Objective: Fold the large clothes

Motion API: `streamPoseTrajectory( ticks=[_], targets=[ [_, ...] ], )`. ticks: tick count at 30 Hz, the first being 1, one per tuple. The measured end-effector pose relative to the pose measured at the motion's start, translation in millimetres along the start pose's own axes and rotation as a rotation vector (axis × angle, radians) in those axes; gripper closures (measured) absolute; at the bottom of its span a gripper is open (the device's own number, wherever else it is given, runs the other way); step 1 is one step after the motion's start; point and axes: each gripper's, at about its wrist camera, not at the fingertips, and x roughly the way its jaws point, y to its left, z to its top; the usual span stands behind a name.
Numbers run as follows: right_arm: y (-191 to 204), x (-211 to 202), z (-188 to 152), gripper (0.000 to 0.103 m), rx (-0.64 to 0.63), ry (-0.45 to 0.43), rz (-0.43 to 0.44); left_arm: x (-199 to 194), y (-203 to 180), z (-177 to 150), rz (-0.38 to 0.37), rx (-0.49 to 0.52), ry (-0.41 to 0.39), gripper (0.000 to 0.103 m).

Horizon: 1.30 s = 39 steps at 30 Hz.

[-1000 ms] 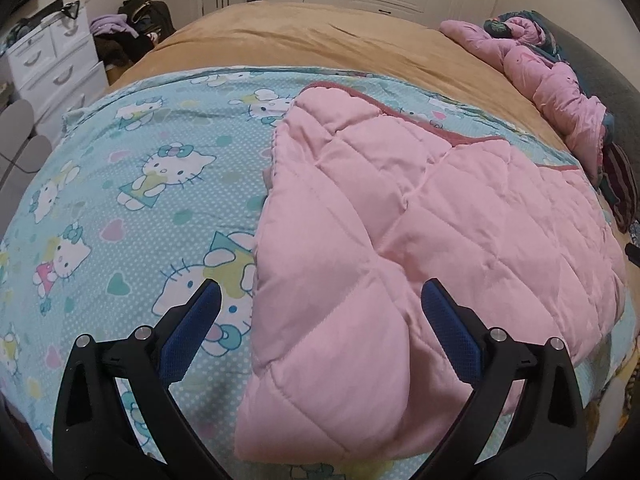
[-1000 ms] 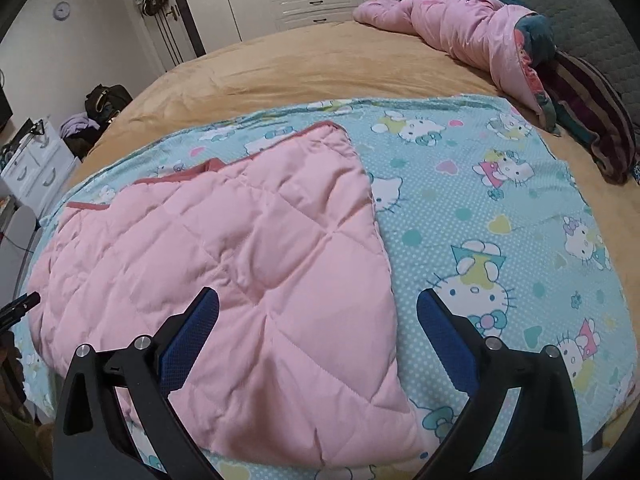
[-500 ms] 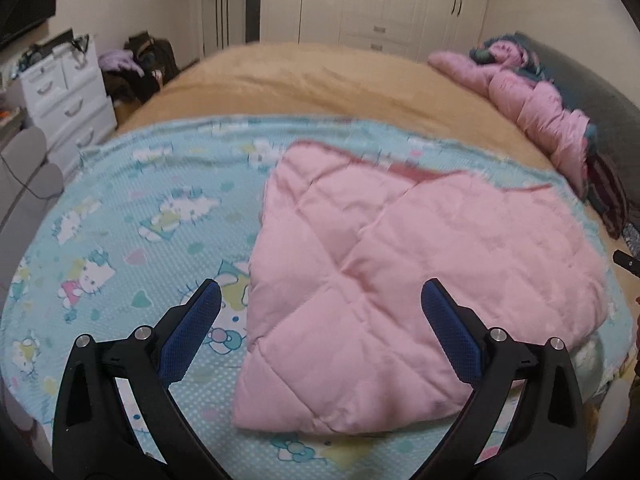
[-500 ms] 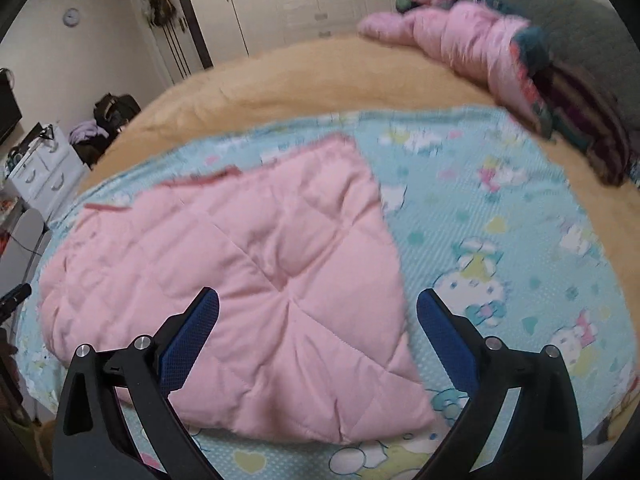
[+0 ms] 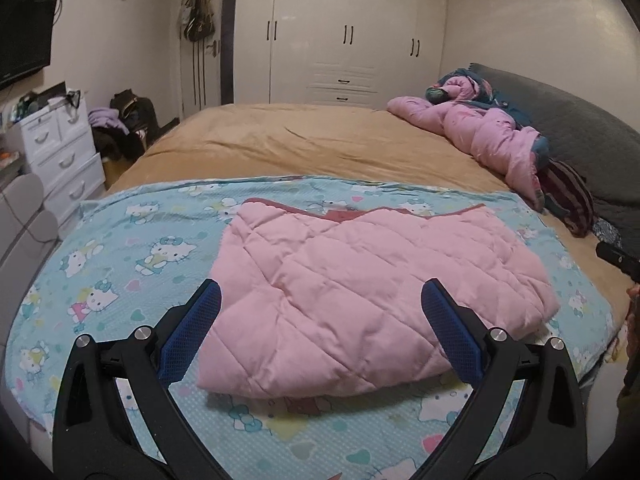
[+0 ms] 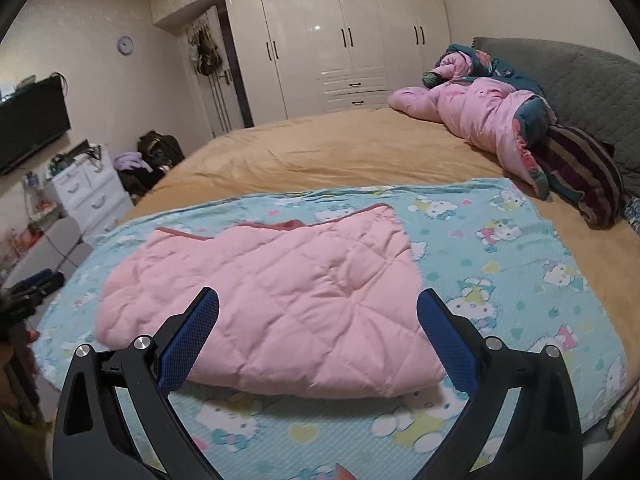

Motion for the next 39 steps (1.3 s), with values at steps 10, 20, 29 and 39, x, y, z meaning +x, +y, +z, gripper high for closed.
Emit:
streamPoseTrajectory(
  ticks=[10, 20, 29, 39],
  targets=[
    [21.8, -28.5, -35.9, 0.004, -0.068, -0.056, -0.035, -20.0, -22.1, -35.8, -0.009, 0.002, -0.012, 0.009],
    [34.6, -34.9, -89.9, 0.004, -0.090, -0.013, -0.027, -21.4, -31.5, -77.9, 0.038, 0.004, 0.041, 0.009],
    [37.1, -21.2, -115.4, 0.004, -0.044, 0.070, 0.008, -17.7, -29.9, -99.6, 0.040, -0.021, 0.071, 0.009],
    [35.6, -20.1, -113.6, 0.004, -0.047, 0.076, -0.004, -18.7, -31.2, -98.4, 0.043, -0.021, 0.063, 0.009]
  ],
)
